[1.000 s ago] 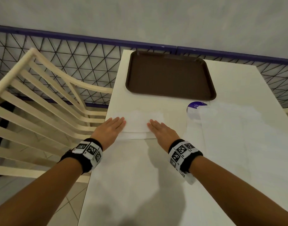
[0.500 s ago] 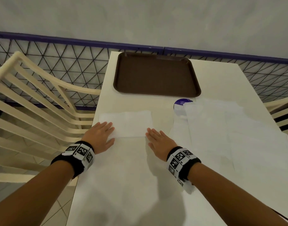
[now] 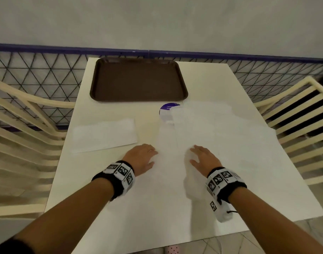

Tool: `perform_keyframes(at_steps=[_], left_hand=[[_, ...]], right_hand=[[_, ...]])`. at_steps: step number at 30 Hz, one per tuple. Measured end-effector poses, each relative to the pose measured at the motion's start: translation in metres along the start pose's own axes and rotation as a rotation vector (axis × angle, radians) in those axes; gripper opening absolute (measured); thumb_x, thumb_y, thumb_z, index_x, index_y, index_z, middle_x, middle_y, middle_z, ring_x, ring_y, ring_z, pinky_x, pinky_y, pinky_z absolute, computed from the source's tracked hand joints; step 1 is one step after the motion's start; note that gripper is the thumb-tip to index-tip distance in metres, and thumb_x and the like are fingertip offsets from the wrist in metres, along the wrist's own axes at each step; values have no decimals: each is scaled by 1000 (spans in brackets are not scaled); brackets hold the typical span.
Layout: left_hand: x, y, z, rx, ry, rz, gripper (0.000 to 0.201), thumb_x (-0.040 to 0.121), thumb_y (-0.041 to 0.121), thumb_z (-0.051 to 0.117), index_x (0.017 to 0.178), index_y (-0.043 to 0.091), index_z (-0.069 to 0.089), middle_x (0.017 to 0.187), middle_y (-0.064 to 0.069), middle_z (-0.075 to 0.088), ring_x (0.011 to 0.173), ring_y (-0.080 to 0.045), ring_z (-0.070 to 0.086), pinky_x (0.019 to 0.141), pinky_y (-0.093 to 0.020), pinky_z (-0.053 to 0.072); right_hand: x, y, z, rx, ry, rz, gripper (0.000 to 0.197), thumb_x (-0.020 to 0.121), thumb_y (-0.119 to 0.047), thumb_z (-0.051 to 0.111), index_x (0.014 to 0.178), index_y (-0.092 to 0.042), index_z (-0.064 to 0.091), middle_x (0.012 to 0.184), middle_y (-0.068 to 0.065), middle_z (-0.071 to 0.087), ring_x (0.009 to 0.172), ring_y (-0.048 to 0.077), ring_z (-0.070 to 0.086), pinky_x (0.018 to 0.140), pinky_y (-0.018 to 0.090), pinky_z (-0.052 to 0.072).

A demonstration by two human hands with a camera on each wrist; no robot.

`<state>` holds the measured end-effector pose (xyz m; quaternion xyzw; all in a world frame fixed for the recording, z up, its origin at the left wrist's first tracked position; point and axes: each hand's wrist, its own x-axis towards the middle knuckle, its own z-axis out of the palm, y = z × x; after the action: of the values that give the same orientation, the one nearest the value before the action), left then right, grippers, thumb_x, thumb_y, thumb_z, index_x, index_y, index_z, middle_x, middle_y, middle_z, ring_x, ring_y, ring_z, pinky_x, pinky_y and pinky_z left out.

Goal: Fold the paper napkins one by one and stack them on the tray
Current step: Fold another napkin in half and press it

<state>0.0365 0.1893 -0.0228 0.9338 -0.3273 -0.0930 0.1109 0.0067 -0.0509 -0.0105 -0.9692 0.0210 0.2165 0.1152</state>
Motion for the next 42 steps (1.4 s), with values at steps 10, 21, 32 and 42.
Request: perform_keyframes(at_steps=[10, 21, 32, 42], left_hand=[[45, 33, -12, 66, -76, -57, 47, 98, 32, 38, 143, 17, 33, 145, 1, 35, 133, -14, 33, 106, -27, 27], [72, 44, -8, -6, -65, -76, 46, 98, 35, 37, 142, 21, 32, 141, 5, 36, 127, -13, 40, 100, -25, 34], [96, 55, -2, 18, -70, -41, 39, 98, 28, 40, 138, 26, 41, 138, 8, 39, 119, -14, 45, 85, -25, 42], [120, 66, -15, 5, 116, -62, 74, 88, 34, 58, 148, 22, 16, 154, 4, 17, 136, -18, 29, 107, -31, 31]], right_hand=[[27, 16, -11, 94, 35, 94, 44, 96, -24, 46, 137, -8, 40, 141, 8, 42, 131, 24, 39, 106, 30, 32], [34, 39, -7, 385, 196, 33, 25, 92, -18, 54, 107, -1, 66, 115, 12, 63, 108, 26, 57, 93, 30, 42], [37, 57, -9, 570, 167, -12, 17, 85, -3, 63, 98, 6, 69, 123, 14, 61, 113, 26, 57, 95, 18, 36], [30, 52, -38, 412, 362, -159, 13, 89, -10, 56, 96, -1, 61, 111, 9, 63, 105, 24, 58, 88, 24, 42]])
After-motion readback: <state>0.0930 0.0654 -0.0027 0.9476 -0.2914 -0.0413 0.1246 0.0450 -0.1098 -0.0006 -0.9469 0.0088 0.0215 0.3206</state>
